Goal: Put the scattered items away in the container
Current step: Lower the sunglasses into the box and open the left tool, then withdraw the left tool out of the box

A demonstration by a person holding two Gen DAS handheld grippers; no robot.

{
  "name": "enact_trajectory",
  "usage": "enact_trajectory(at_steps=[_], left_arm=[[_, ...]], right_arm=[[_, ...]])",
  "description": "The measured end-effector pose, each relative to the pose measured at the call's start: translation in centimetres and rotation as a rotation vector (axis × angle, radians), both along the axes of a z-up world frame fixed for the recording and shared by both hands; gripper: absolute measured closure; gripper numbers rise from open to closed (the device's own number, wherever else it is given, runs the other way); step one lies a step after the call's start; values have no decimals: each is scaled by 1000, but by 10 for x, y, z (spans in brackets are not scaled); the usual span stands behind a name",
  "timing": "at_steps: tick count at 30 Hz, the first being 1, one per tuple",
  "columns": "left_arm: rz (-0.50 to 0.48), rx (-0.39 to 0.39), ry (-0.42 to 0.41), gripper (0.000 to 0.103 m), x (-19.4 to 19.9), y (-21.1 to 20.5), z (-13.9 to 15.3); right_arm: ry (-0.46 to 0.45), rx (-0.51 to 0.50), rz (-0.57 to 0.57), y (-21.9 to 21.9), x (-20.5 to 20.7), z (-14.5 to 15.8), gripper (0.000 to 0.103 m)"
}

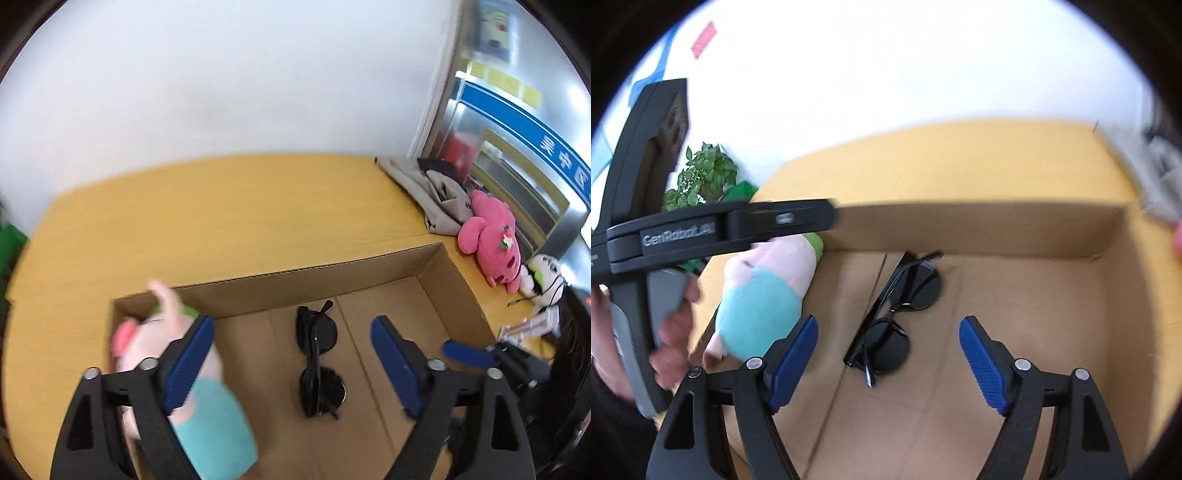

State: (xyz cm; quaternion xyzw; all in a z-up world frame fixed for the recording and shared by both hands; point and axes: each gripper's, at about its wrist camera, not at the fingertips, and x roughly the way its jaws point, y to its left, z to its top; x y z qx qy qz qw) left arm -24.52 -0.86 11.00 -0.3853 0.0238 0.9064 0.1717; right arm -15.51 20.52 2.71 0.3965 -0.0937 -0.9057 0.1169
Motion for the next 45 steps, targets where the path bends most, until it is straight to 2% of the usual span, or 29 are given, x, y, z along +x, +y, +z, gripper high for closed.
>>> enact_trajectory(at_steps=[1,2,3,5,6,9,12,17,22,31,45], left_arm=[[17,-23,64,0,23,-1,10],[40,-35,119,0,47,-3,17],[55,-37,148,0,66,-3,19],[88,-30,182,0,105,-12,21],[108,-22,187,0,121,-14,20],[138,-4,185,0,168,-19,9],[160,3,183,0,208,-20,1],[185,76,176,0,248,-21,-1],[213,100,174,0,260,-20,1],[197,109,148,0,274,-11,-7],[198,102,136,0,282,-11,-11]], right_arm=[[37,31,-17,-3,15,8,24],[62,49,-30,-12,11,14,23],[80,67,-41,-22,6,18,23],[112,107,-69,-18,36,26,23],[127,129,-89,-4,57,30,23],[165,185,-142,-27,75,38,23],[179,212,-148,-10,104,45,23],[184,211,-139,-10,144,48,23],[190,244,-118,-15,161,39,23],[186,246,-139,-8,180,37,23],[167,246,-147,-9,188,34,23]])
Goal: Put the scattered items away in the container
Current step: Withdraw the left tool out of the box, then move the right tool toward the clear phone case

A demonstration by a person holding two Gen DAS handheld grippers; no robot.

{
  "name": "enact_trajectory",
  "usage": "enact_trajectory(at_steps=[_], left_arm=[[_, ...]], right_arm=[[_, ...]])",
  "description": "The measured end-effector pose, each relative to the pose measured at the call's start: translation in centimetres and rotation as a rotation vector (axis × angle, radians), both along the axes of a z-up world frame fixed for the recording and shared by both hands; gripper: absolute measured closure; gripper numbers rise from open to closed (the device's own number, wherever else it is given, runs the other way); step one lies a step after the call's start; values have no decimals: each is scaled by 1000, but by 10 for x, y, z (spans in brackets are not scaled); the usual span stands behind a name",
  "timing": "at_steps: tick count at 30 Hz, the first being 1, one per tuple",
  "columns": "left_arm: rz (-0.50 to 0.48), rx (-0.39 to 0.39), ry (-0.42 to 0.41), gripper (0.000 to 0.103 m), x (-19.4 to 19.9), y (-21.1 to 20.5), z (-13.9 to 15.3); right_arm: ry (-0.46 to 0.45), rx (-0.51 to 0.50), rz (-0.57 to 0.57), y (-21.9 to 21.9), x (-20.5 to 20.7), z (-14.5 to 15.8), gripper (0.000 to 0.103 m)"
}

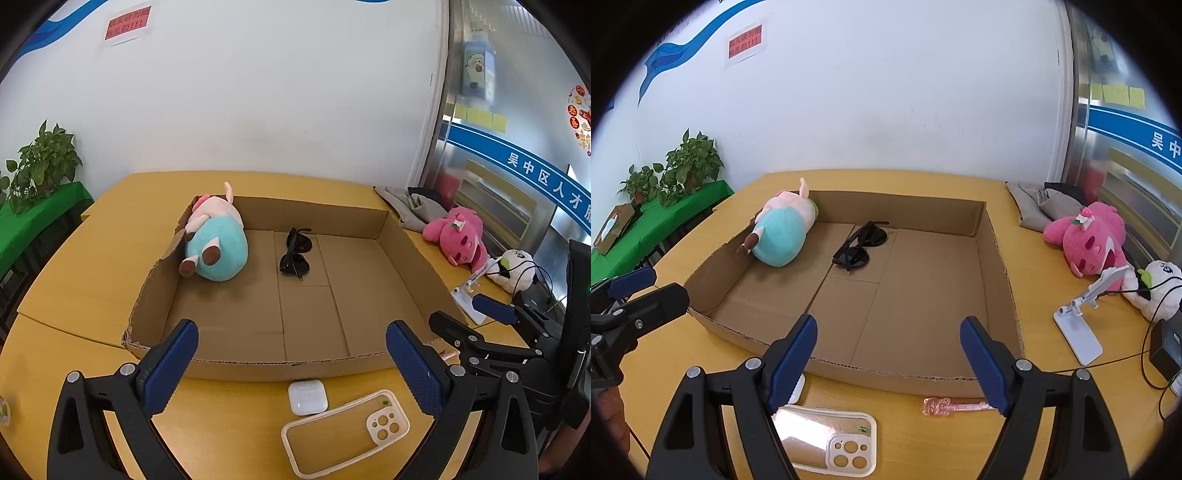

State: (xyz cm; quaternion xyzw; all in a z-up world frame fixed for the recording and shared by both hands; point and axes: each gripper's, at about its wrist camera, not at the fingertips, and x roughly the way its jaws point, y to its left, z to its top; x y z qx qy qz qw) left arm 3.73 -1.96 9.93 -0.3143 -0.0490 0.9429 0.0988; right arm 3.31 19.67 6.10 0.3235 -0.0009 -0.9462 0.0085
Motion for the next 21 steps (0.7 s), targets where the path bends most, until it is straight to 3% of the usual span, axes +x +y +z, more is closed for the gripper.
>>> enact_trajectory(at_steps=[21], left_arm=[[-28,12,-31,0,2,3,-9]], right_arm=[[-16,-2,-2,-1,10,-2,23]])
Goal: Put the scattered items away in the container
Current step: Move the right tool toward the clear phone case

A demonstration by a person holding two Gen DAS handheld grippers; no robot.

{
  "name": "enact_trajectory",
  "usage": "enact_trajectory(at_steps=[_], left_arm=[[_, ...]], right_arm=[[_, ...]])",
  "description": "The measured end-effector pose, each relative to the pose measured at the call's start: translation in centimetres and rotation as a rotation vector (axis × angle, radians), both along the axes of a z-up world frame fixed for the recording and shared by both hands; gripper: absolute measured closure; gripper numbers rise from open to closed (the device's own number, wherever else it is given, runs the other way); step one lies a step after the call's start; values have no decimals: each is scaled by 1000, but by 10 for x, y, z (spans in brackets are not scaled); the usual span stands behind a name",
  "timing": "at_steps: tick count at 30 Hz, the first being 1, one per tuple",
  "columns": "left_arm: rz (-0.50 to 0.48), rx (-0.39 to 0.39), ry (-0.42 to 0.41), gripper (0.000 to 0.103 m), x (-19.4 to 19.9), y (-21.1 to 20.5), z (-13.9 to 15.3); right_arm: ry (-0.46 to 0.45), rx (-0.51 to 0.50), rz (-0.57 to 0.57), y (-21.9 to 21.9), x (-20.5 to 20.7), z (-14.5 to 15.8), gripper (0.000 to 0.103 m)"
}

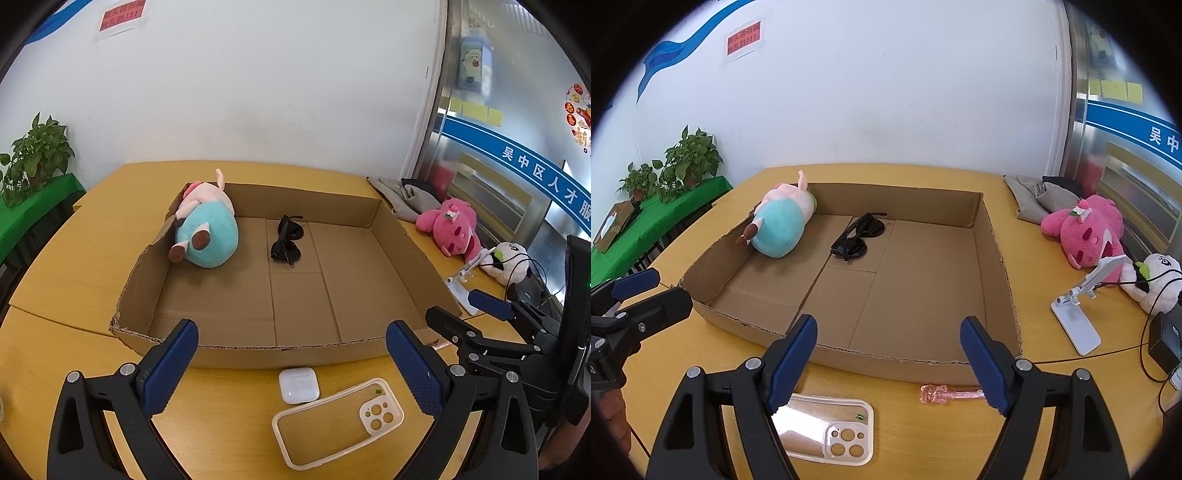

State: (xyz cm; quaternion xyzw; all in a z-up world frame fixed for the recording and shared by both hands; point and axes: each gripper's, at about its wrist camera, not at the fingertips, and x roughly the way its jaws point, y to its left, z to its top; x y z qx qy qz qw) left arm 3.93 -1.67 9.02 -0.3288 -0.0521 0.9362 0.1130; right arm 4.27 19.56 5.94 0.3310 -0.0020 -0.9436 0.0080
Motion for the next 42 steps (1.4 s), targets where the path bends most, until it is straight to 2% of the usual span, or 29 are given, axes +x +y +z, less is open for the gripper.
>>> enact_trajectory(at_steps=[9,14,18,22,26,27,30,32,33,35,37,42], left_arm=[[-27,12,-63,0,2,-6,-20],[-26,6,-168,0,10,-15,-57],[-24,25,-258,1,14,-18,-87],[-45,50,-345,9,15,-11,-113],[-30,36,-401,25,14,-3,-132],[-22,27,-380,27,15,-2,-131],[-32,29,-385,39,12,1,-131],[-31,7,-385,56,11,3,-131],[-34,-2,-383,60,11,4,-131],[-33,-1,-386,84,10,3,-133],[-39,14,-394,90,8,1,-134],[-32,31,-396,94,8,-4,-135]], right_arm=[[-36,-21,13,10,3,-16,23],[-148,-62,42,28,14,-56,23],[-243,-76,70,25,22,-91,24],[-288,-84,90,17,24,-110,25],[-291,-96,95,13,20,-115,27],[-291,-93,97,11,18,-116,28],[-306,-80,112,5,11,-119,49],[-301,-51,124,0,12,-121,61],[-296,-41,129,-2,13,-121,66],[-297,-54,139,-3,14,-121,90],[-298,-48,141,-5,16,-120,94],[-294,-63,133,-2,20,-119,97]])
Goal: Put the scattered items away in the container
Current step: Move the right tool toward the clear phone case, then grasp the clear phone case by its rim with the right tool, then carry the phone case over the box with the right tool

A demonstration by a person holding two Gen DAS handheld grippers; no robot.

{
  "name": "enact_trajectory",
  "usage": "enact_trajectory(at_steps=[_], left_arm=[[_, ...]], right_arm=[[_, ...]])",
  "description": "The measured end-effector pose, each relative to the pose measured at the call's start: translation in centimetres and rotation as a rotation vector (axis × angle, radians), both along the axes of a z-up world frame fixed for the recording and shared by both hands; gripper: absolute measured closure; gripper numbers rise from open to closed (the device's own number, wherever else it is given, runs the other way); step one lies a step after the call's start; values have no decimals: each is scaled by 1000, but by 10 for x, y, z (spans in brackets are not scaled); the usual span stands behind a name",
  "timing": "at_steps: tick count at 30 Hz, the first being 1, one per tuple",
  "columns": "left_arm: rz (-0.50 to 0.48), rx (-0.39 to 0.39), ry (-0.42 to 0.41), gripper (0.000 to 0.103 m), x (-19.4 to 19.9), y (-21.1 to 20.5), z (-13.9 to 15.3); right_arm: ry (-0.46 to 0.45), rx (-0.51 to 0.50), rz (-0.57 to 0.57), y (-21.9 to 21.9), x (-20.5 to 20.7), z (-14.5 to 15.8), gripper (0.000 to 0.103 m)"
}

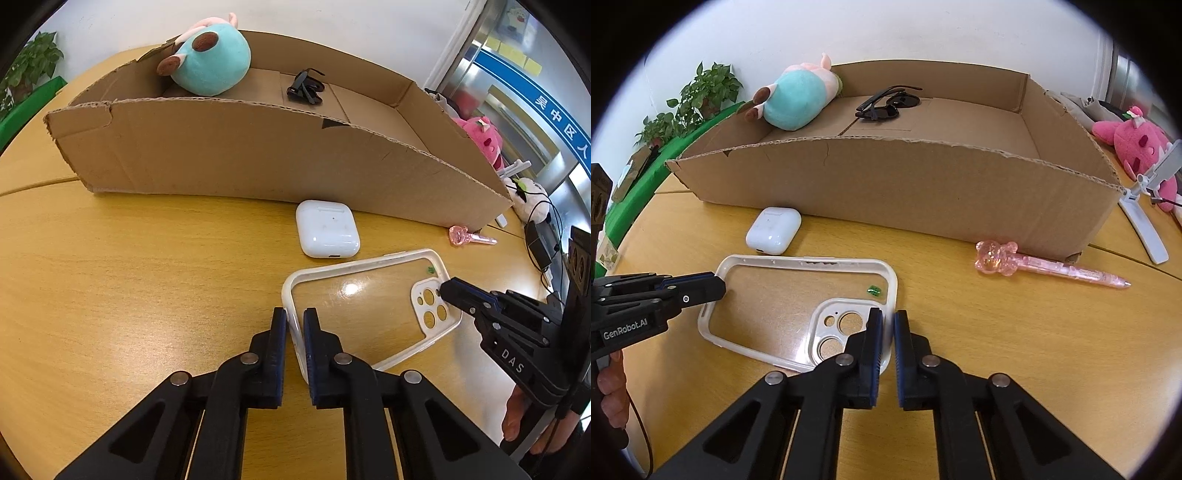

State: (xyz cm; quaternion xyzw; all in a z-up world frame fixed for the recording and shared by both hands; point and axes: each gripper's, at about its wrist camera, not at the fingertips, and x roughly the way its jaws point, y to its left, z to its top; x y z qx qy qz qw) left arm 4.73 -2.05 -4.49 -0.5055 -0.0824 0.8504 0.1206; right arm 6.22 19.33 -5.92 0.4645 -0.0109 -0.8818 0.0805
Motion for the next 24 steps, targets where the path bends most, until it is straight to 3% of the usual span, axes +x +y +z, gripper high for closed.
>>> enact_trajectory(at_steps=[5,12,18,24], left_arm=[[-7,5,72,95,7,-3,29],[-36,0,265,96,-11,-6,125],[-75,-13,413,96,-56,7,199],[-100,-67,452,96,-120,32,239]], right_arm=[[46,-13,-9,-3,13,16,97],[239,-4,-16,-4,15,98,96],[338,-7,-36,9,-25,153,96],[381,-46,-78,37,-88,202,97]])
